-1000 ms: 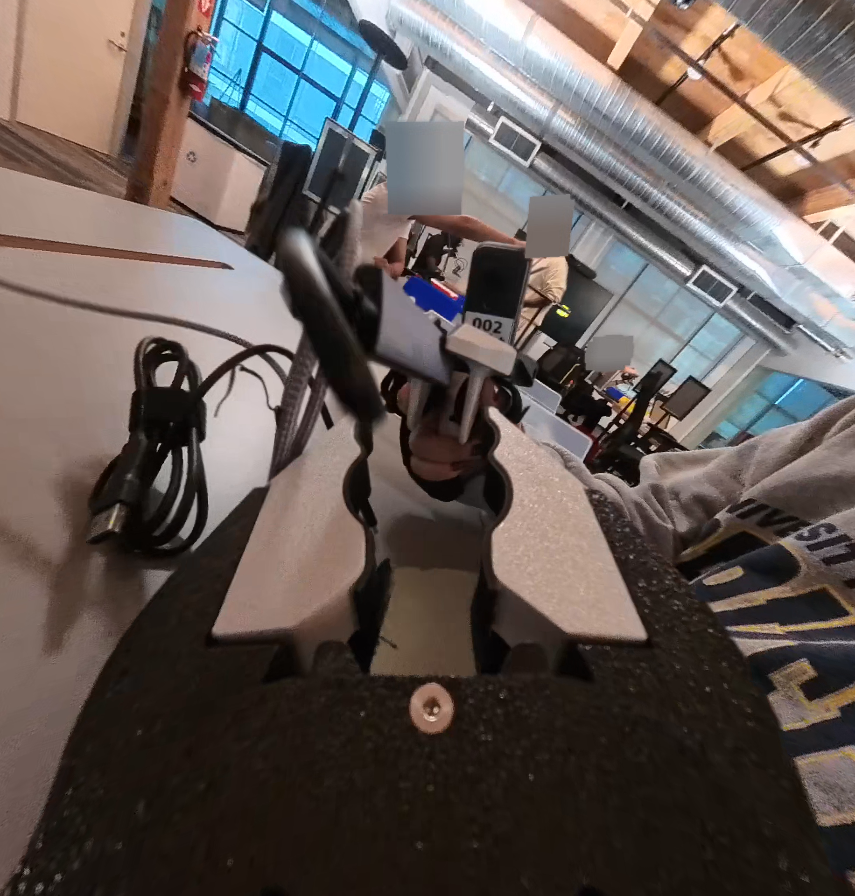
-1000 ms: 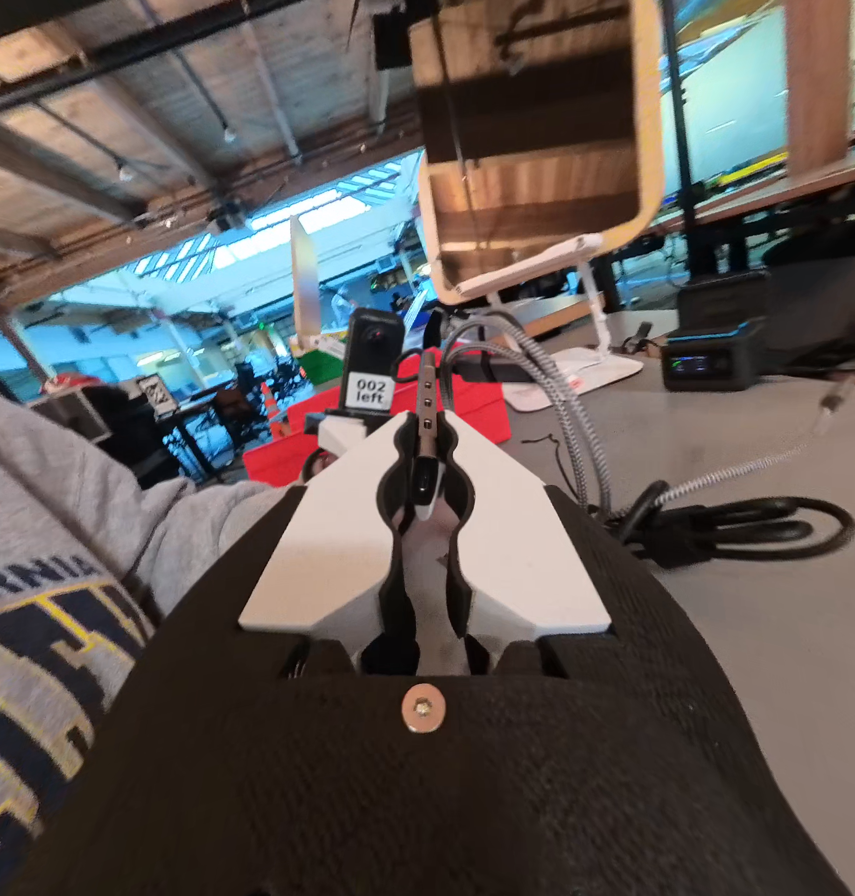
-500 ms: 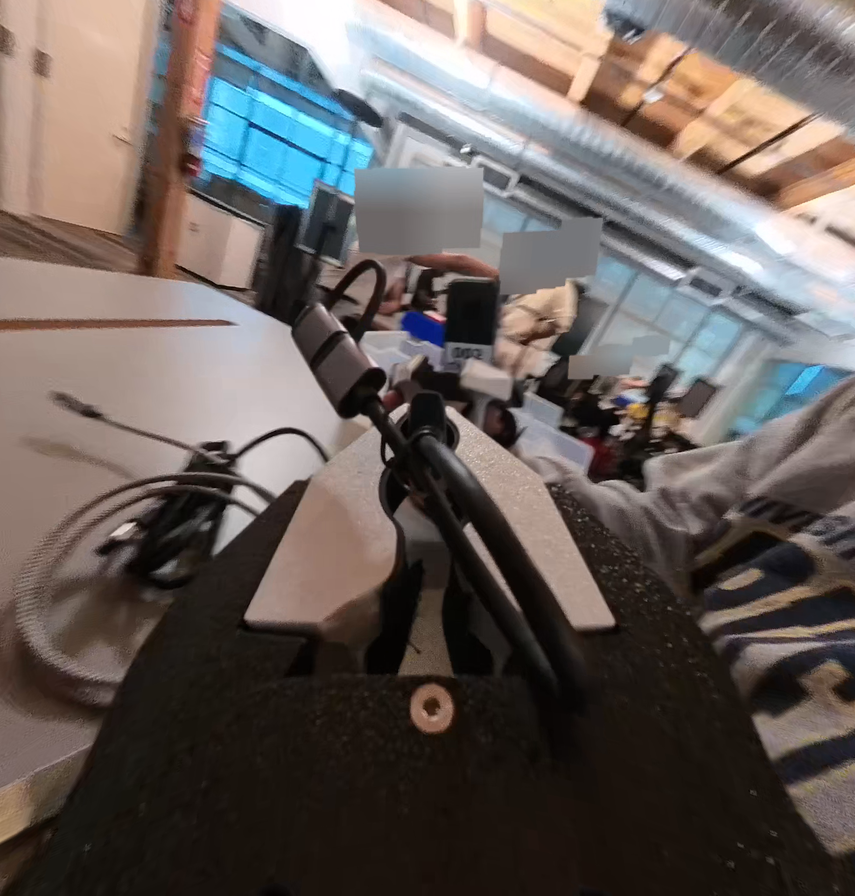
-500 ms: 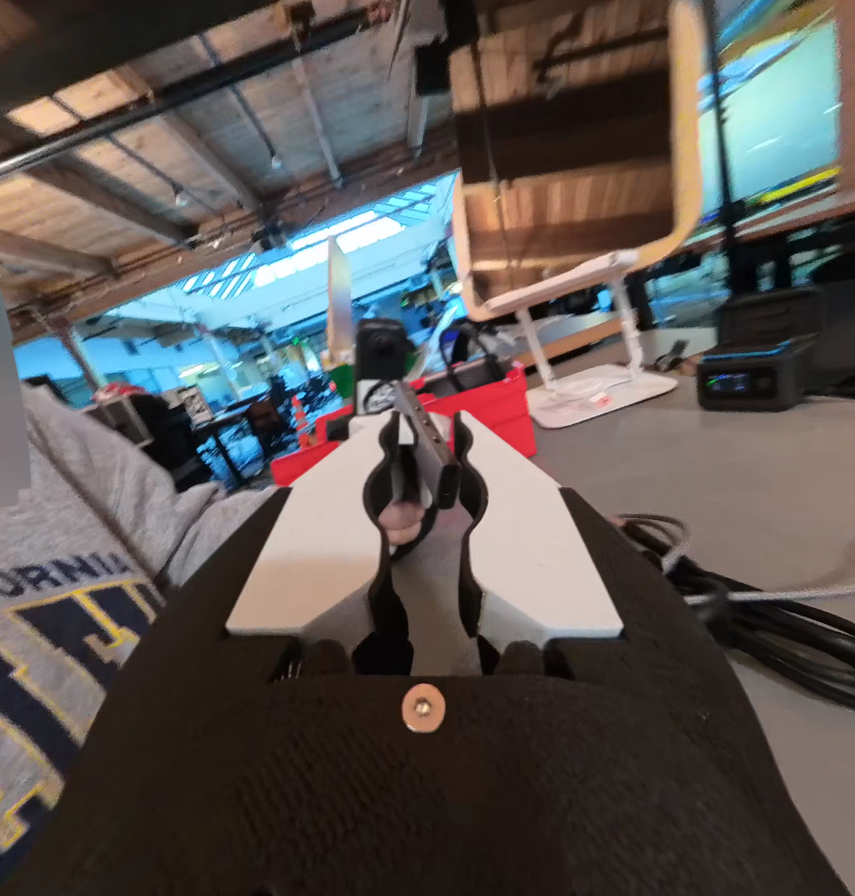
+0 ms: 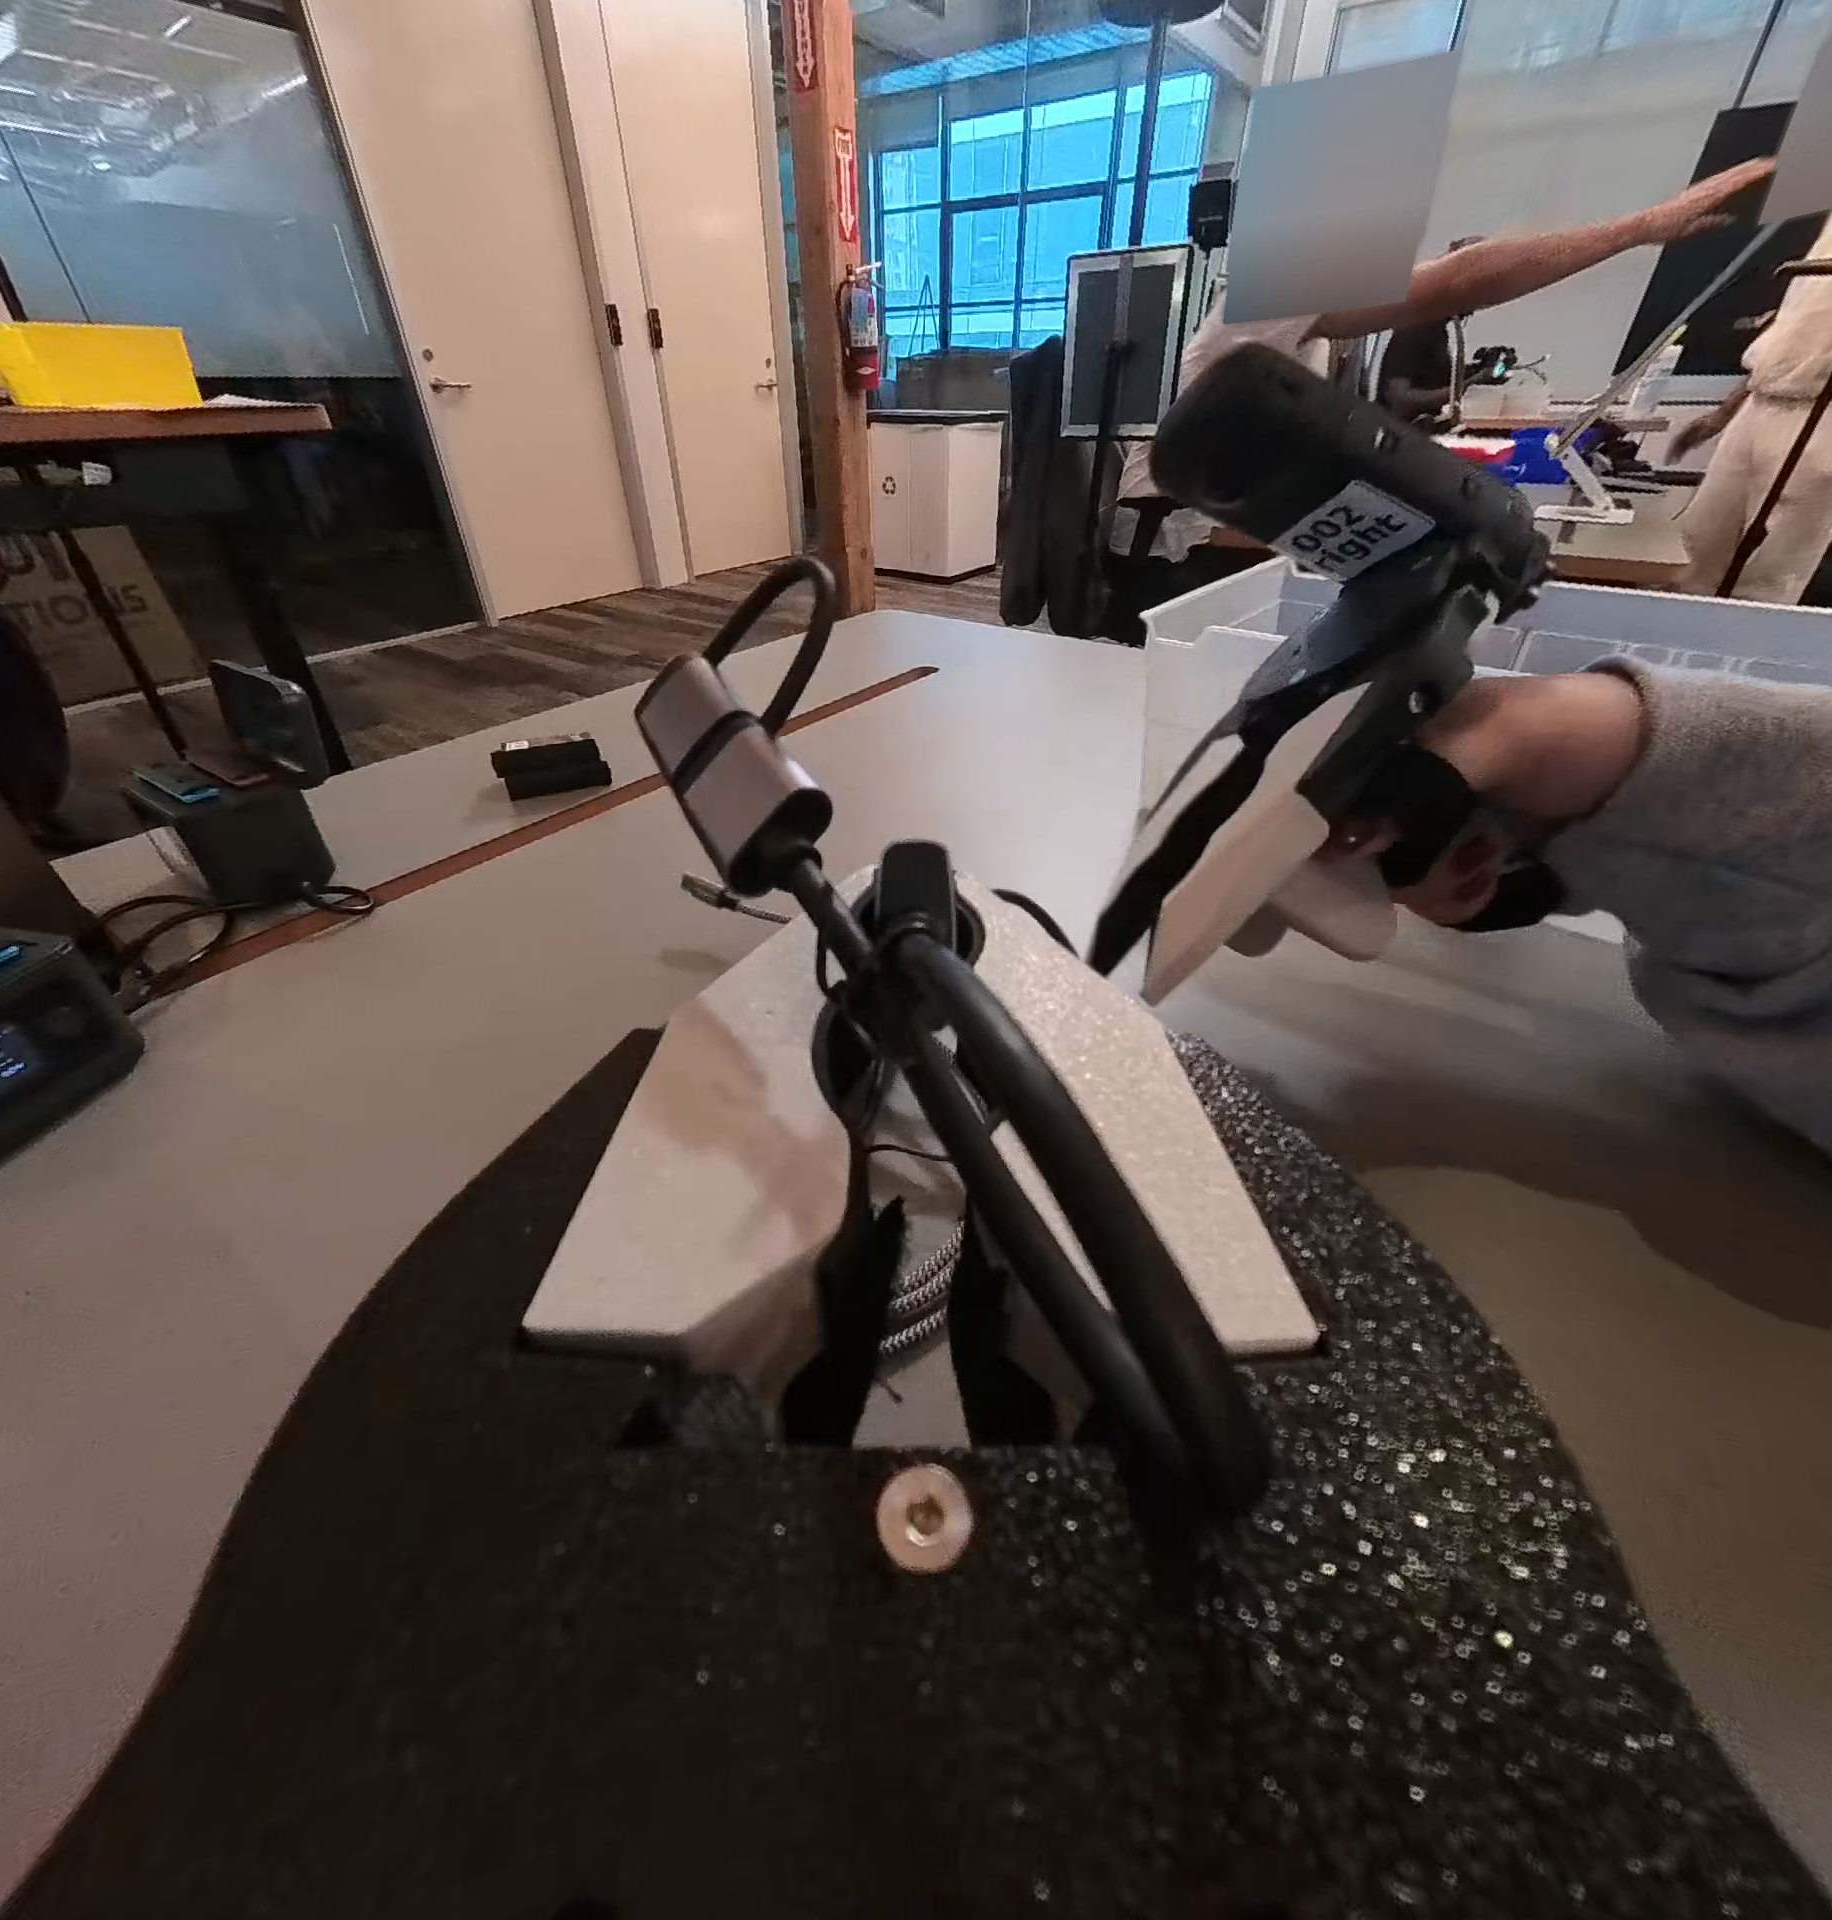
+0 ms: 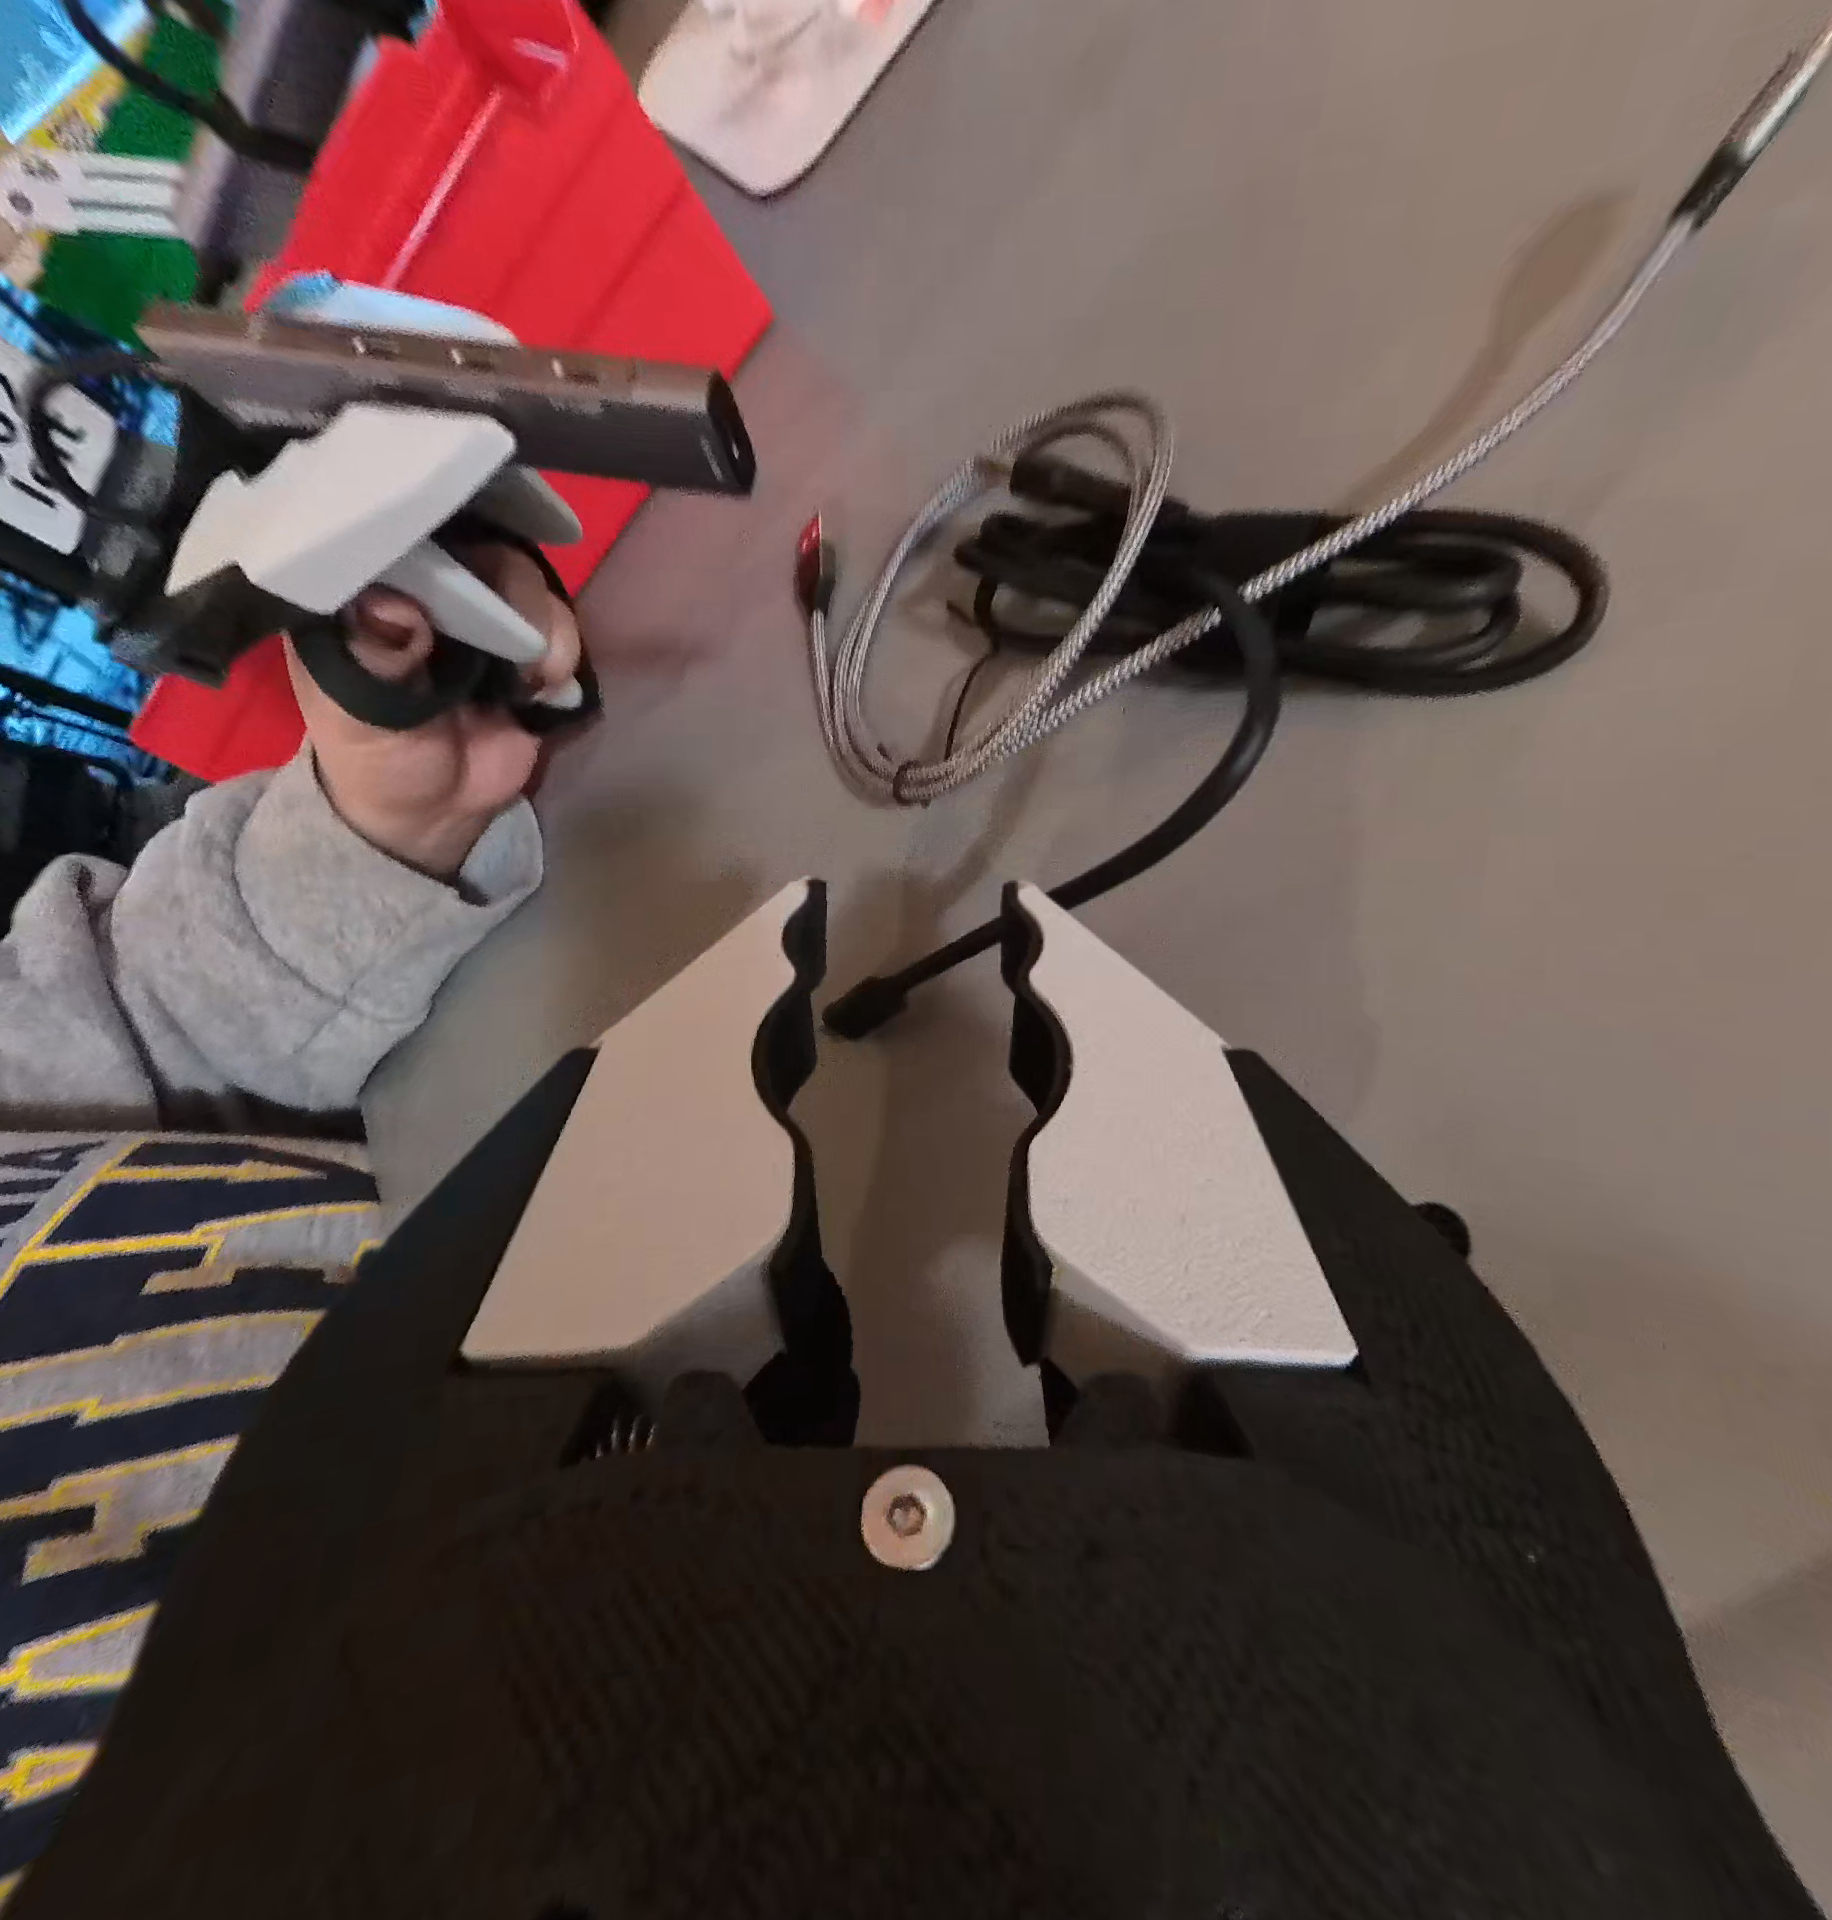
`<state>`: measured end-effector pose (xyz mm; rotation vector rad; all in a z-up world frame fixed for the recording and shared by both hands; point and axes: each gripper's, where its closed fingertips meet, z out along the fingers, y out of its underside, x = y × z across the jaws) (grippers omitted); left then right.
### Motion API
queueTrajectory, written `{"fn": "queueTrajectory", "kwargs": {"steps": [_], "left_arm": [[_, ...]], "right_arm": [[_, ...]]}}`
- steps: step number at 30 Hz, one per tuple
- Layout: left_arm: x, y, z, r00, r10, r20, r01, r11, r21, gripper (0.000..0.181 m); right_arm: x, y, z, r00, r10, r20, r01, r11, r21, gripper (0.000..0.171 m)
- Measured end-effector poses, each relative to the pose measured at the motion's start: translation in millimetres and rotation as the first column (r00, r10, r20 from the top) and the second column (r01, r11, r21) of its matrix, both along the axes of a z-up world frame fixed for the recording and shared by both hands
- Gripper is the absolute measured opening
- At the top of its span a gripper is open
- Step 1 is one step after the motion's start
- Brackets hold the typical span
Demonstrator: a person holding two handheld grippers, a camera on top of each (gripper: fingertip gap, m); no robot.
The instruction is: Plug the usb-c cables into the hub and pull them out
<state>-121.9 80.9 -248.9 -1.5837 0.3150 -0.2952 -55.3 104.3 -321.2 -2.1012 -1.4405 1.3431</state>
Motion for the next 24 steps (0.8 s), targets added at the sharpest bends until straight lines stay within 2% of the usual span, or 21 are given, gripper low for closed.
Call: {"fn": "queueTrajectory", "kwargs": {"steps": [7,13,16,17,18,21,24], "left_arm": [[-3.1,1.8,-2.5,0.998,0.04,-0.058,-0.04,0.999,0.008,0.006],[0.5,2.3,-3.2,0.994,0.045,-0.097,-0.043,0.999,0.017,0.007],[4.2,2.4,-5.5,0.992,0.035,-0.117,-0.034,0.999,0.012,0.007],[5.6,2.3,-6.0,0.992,0.031,-0.126,-0.03,0.999,0.012,0.007],[7.0,2.3,-6.6,0.99,0.029,-0.135,-0.027,1.0,0.013,0.007],[10.0,2.6,-9.3,0.985,0.028,-0.171,-0.026,1.0,0.013,0.007],[13.6,3.4,-13.2,0.98,0.023,-0.195,-0.023,1.0,0.005,0.007]], "right_arm": [[15.7,0.5,5.2,0.998,-0.003,0.062,-0.001,0.998,0.059,0.037],[9.8,-6.8,-15.2,0.996,0.031,0.088,-0.021,0.994,-0.104,0.039],[2.0,-11.5,-25.4,0.995,0.051,0.089,-0.038,0.989,-0.144,0.031],[-0.5,-12.8,-25.9,0.995,0.056,0.077,-0.044,0.986,-0.158,0.024],[-2.5,-13.7,-25.7,0.996,0.065,0.062,-0.054,0.984,-0.169,0.008],[-8.1,-12.4,-13.2,0.997,0.066,-0.026,-0.07,0.98,-0.185,0.002],[-13.7,0.3,20.1,0.98,0.006,-0.197,-0.032,0.992,-0.126,0.002]]}}
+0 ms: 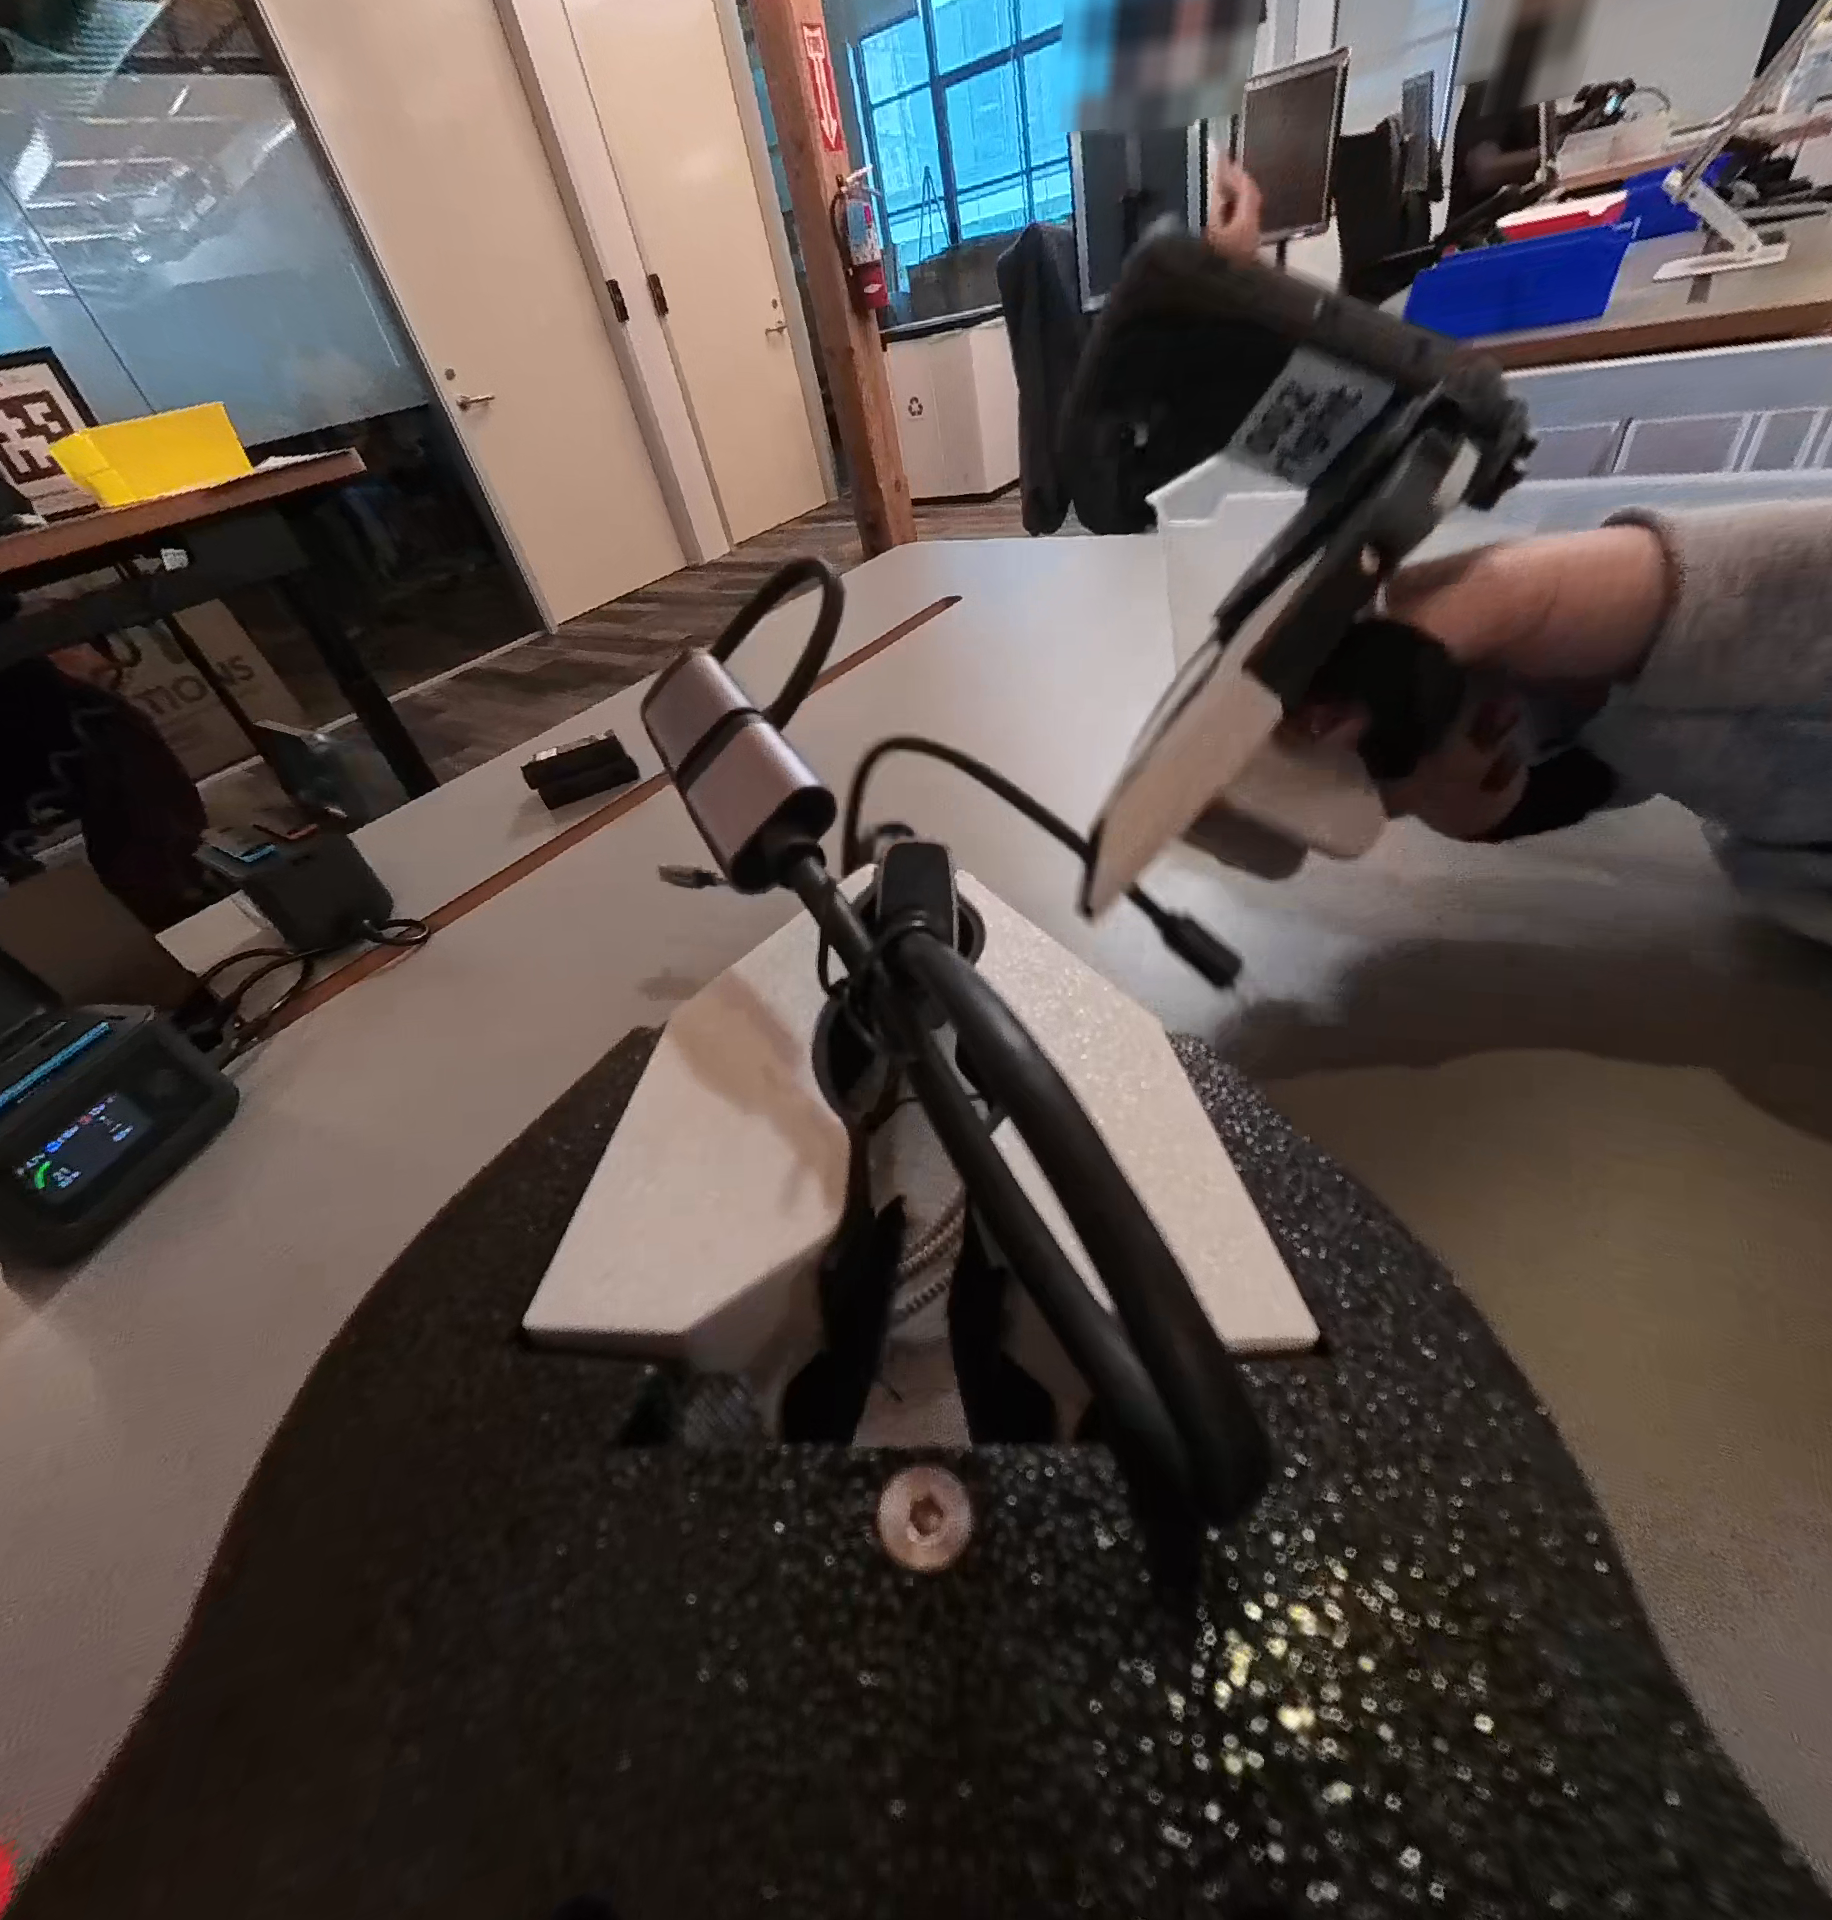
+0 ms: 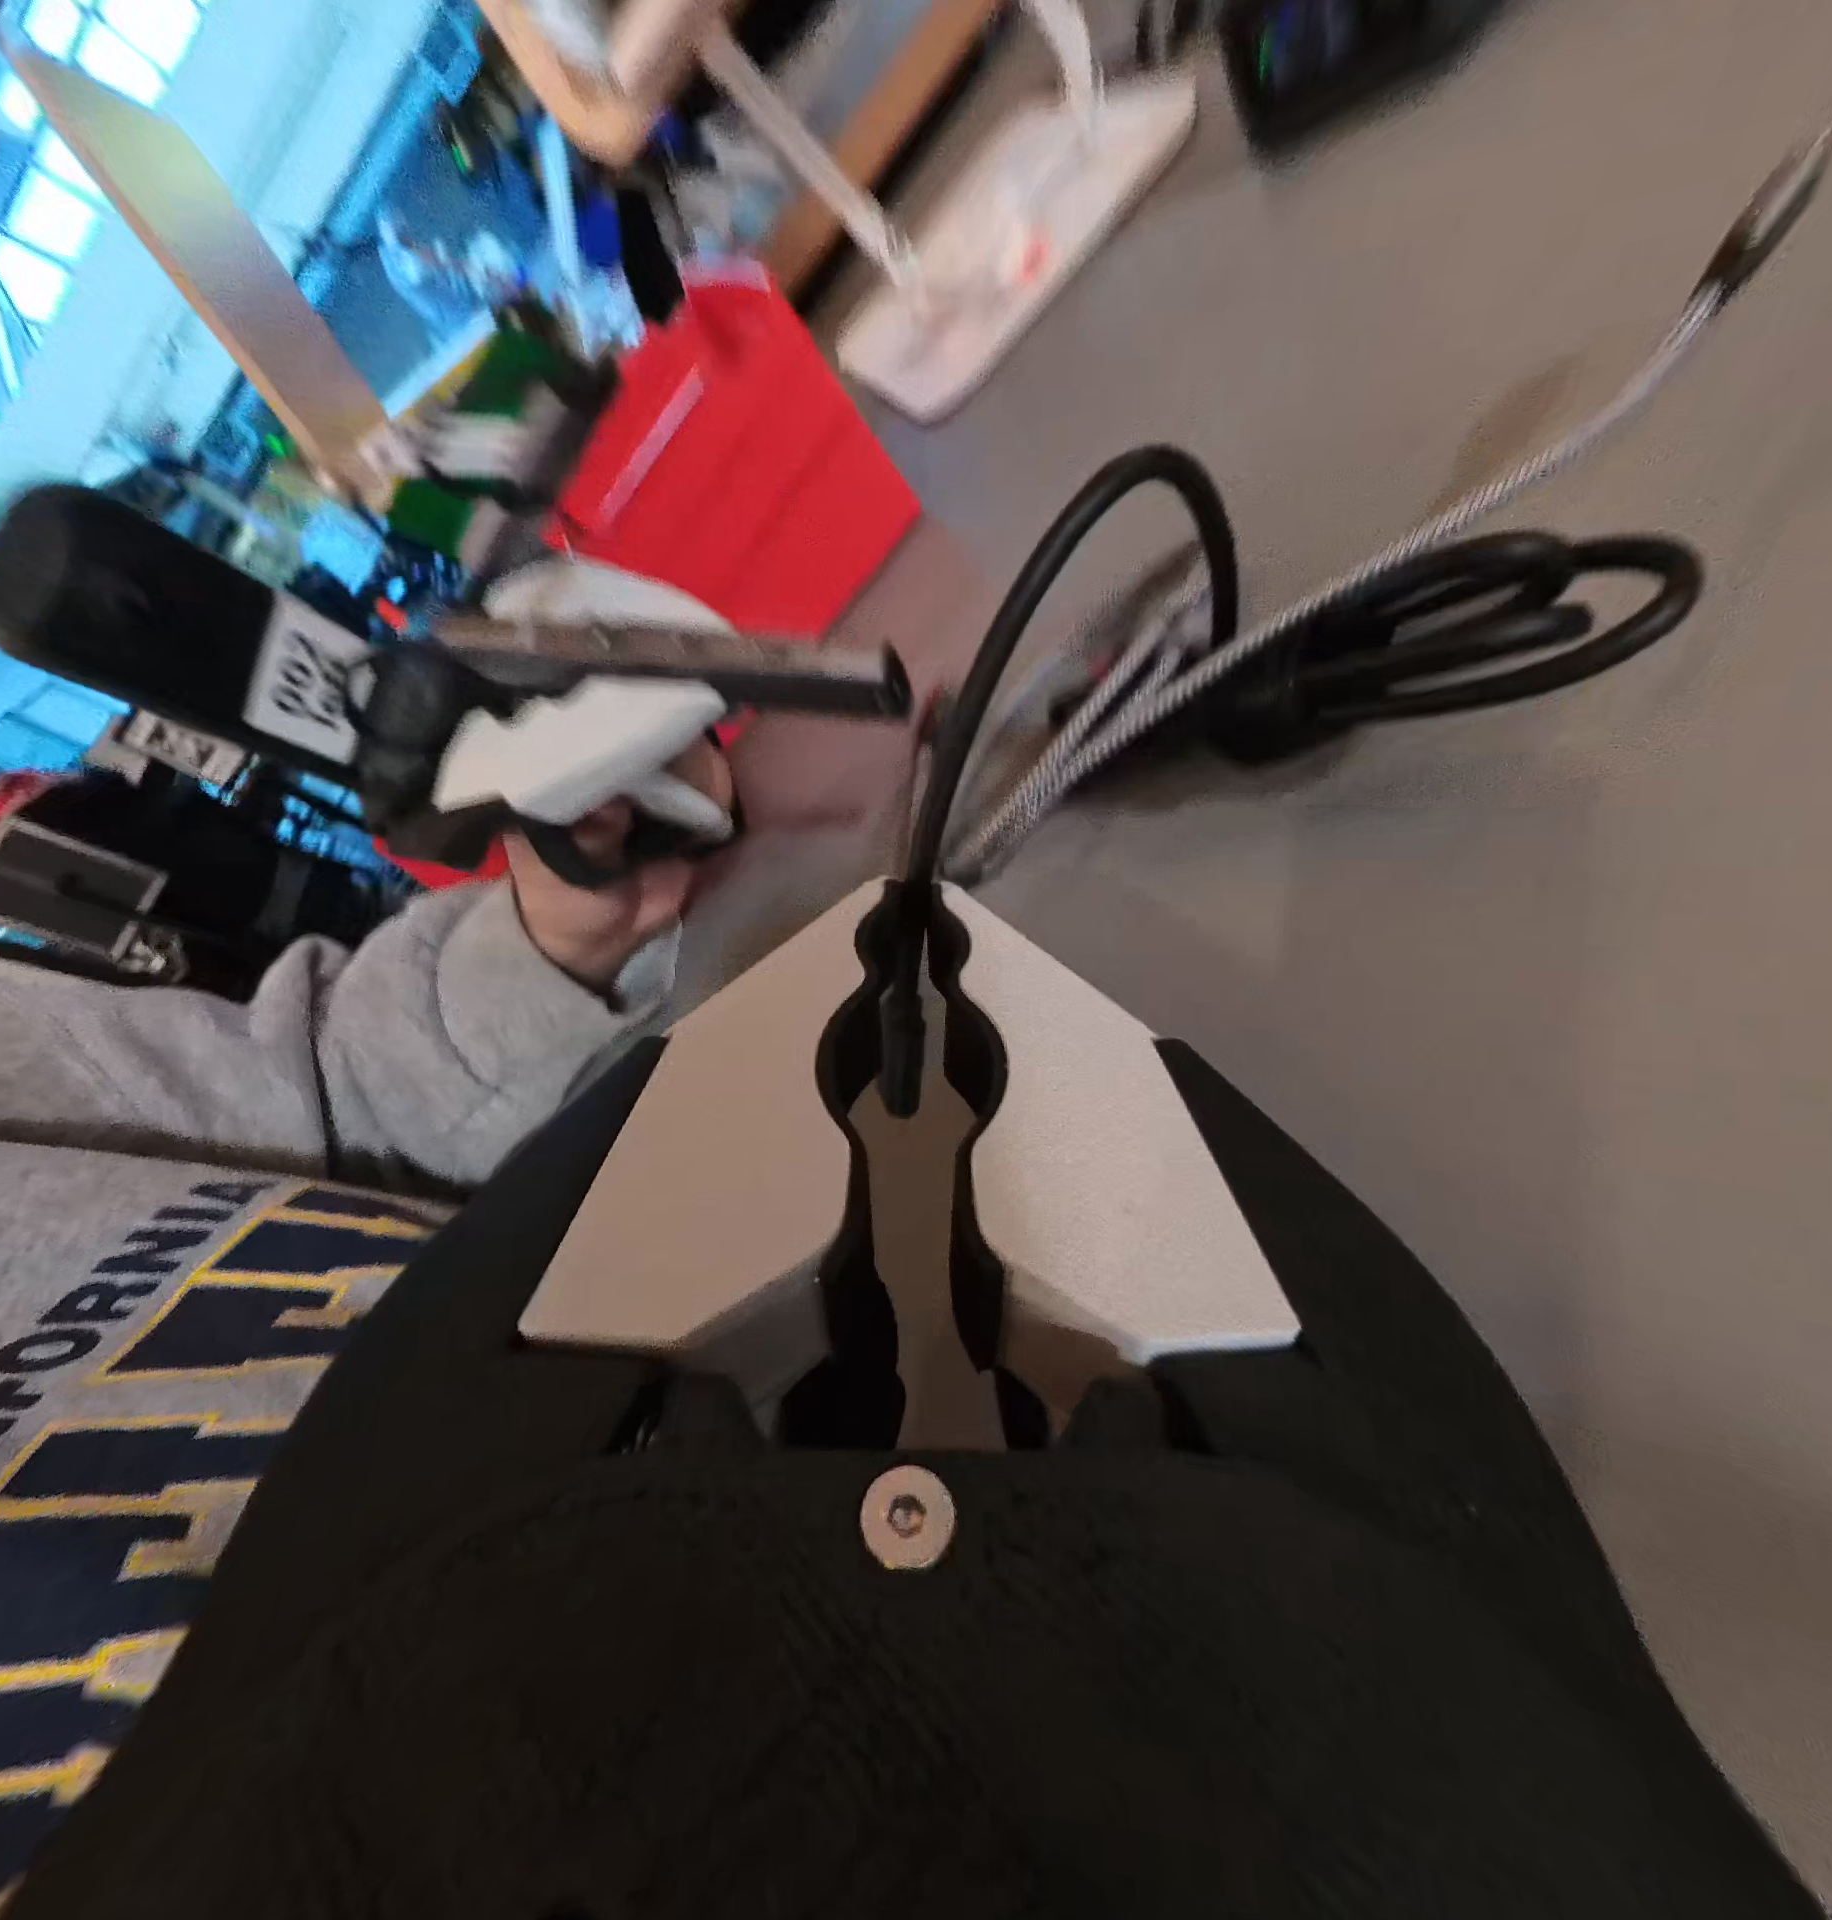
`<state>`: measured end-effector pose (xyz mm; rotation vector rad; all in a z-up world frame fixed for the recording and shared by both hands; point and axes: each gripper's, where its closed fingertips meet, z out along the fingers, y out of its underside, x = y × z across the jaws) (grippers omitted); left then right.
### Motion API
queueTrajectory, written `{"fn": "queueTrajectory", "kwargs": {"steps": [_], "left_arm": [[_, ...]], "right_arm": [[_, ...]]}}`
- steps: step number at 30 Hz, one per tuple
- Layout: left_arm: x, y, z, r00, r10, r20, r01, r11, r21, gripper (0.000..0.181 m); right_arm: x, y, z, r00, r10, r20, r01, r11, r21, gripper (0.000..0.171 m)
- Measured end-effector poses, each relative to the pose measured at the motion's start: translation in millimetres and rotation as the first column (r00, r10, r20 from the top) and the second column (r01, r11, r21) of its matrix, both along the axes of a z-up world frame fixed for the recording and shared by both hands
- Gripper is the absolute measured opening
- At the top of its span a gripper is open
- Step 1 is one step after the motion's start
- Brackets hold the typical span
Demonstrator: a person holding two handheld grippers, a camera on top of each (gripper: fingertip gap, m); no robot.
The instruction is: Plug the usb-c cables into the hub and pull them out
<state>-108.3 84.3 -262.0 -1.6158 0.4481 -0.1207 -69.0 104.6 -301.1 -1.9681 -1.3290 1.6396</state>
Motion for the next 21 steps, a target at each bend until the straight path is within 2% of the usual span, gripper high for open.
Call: {"fn": "queueTrajectory", "kwargs": {"steps": [3,5,10,16,21], "left_arm": [[4.0,2.2,-7.0,1.0,-0.001,0.008,0.002,1.0,-0.027,0.007],[5.8,4.8,-13.7,1.0,0.009,0.03,-0.007,0.998,-0.06,0.007],[25.8,4.7,-22.7,0.993,-0.068,0.1,0.08,0.99,-0.114,0.007],[37.9,-0.6,-19.8,0.977,-0.138,0.16,0.159,0.979,-0.129,0.007],[26.5,4.0,-34.4,0.987,-0.069,0.143,0.099,0.971,-0.219,0.007]], "right_arm": [[-4.4,11.7,36.1,0.974,-0.081,-0.21,0.094,0.994,0.05,0.003],[-7.9,14.1,52.9,0.935,-0.128,-0.331,0.144,0.989,0.025,0.002],[-13.9,8.2,69.8,0.851,-0.17,-0.496,0.144,0.985,-0.09,0.001],[-19.9,8.8,52.3,0.881,-0.161,-0.444,0.144,0.987,-0.072,0.003],[-18.6,22.6,18.9,0.953,-0.19,-0.237,0.186,0.982,-0.038,0.002]]}}
